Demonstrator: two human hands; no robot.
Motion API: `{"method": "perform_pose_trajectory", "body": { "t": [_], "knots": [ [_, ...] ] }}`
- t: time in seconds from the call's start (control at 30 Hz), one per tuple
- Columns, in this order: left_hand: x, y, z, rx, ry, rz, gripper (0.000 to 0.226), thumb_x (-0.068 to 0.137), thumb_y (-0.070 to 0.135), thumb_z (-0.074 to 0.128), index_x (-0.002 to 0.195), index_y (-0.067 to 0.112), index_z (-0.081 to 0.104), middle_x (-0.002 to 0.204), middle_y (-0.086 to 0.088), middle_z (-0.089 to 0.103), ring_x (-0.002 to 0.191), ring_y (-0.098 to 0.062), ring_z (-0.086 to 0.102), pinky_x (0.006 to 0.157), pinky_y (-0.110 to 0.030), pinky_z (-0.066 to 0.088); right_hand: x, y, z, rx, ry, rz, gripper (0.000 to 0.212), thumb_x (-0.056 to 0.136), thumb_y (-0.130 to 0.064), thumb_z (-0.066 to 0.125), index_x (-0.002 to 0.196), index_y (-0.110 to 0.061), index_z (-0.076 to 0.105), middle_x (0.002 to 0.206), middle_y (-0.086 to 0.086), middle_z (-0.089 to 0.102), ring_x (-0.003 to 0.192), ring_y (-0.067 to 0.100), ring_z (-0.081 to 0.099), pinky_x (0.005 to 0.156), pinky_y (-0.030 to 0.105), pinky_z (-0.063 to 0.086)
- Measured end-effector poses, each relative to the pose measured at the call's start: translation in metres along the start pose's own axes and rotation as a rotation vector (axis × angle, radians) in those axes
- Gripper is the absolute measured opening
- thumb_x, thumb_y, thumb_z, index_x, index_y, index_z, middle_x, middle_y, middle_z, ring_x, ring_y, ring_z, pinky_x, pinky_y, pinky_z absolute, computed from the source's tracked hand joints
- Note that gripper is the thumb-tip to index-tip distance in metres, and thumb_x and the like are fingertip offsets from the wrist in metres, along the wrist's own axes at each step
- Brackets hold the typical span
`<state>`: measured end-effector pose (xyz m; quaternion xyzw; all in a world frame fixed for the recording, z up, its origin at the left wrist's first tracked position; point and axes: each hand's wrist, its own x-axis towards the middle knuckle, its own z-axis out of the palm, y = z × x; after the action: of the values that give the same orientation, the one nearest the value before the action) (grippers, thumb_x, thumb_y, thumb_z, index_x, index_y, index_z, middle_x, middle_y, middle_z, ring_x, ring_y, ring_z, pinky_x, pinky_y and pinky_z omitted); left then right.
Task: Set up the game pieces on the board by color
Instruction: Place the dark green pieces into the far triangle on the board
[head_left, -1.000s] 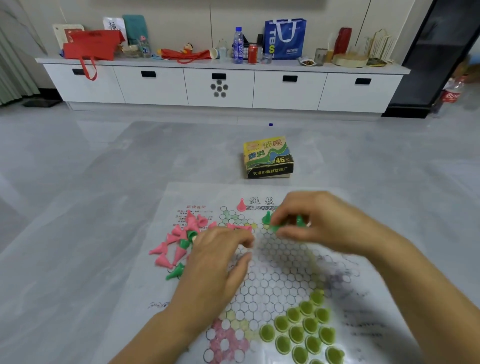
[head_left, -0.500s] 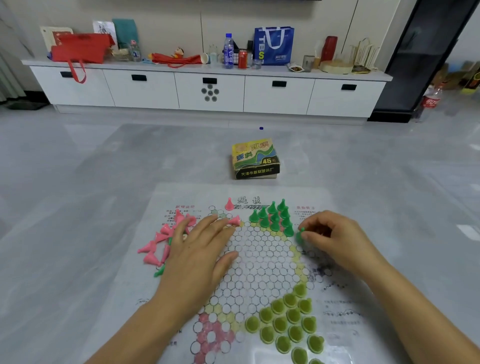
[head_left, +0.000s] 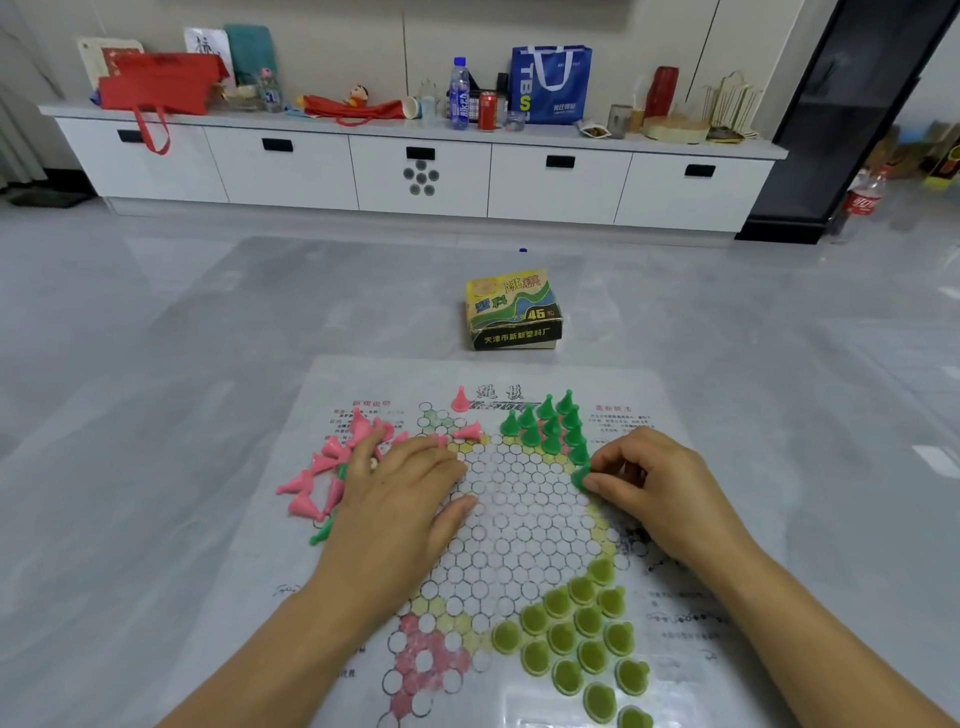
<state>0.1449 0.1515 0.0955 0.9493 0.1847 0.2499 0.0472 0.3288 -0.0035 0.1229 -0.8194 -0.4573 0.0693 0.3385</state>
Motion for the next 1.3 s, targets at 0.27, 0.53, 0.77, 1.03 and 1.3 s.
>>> {"method": "perform_pose_trajectory", "body": {
  "t": [0.27,0.53,0.77,1.03,1.3],
  "knots": [
    [0.000,0.000,0.001,-0.038,0.011,0.013,0.029,0.083,0.041,0.042,0.088,0.024,0.065,0.092,0.012,0.067,0.098,-0.006,0.052,0.102,-0.039,0.024,0.000,0.002,0.004,0.016,0.018,-0.011,0.021,0.075,-0.023,0.072,0.070,-0.035,0.056,0.081,-0.009,0.057,0.075,0.005,0.053,0.064,0.014,0.040],
    [0.004,-0.001,-0.015,-0.210,0.160,-0.190,0.022,0.080,0.020,0.035,0.092,0.031,0.049,0.090,0.014,0.057,0.091,-0.002,0.042,0.083,-0.019,0.022,-0.002,0.004,0.003,0.060,0.012,0.016,0.017,0.073,-0.023,0.073,0.073,-0.032,0.058,0.081,-0.011,0.057,0.078,0.001,0.053,0.065,0.004,0.037],
    [0.016,-0.036,-0.061,-0.248,0.049,-0.496,0.021,0.082,0.009,0.057,0.077,0.029,0.054,0.079,0.012,0.053,0.083,-0.015,0.053,0.088,-0.043,0.042,-0.002,0.004,0.001,0.098,0.022,0.007,0.018,0.078,-0.022,0.069,0.071,-0.035,0.059,0.080,-0.011,0.059,0.079,-0.002,0.053,0.065,0.005,0.040],
    [0.017,-0.027,-0.069,-0.091,-0.277,-0.326,0.019,0.082,0.023,0.062,0.099,0.031,0.064,0.091,0.010,0.051,0.091,-0.010,0.045,0.082,-0.025,0.031,-0.003,0.005,0.001,0.107,0.029,0.011,0.019,0.083,-0.019,0.064,0.076,-0.037,0.058,0.083,-0.013,0.062,0.081,-0.001,0.053,0.067,0.007,0.042],
    [0.017,-0.021,-0.050,-0.053,-0.215,-0.240,0.025,0.088,0.027,0.054,0.112,0.026,0.061,0.109,0.007,0.056,0.105,-0.013,0.046,0.085,-0.023,0.026,-0.003,0.004,0.001,0.216,0.038,0.073,0.019,0.085,-0.015,0.059,0.078,-0.033,0.060,0.080,-0.009,0.064,0.069,0.006,0.058,0.060,0.011,0.046]
  ]
}}
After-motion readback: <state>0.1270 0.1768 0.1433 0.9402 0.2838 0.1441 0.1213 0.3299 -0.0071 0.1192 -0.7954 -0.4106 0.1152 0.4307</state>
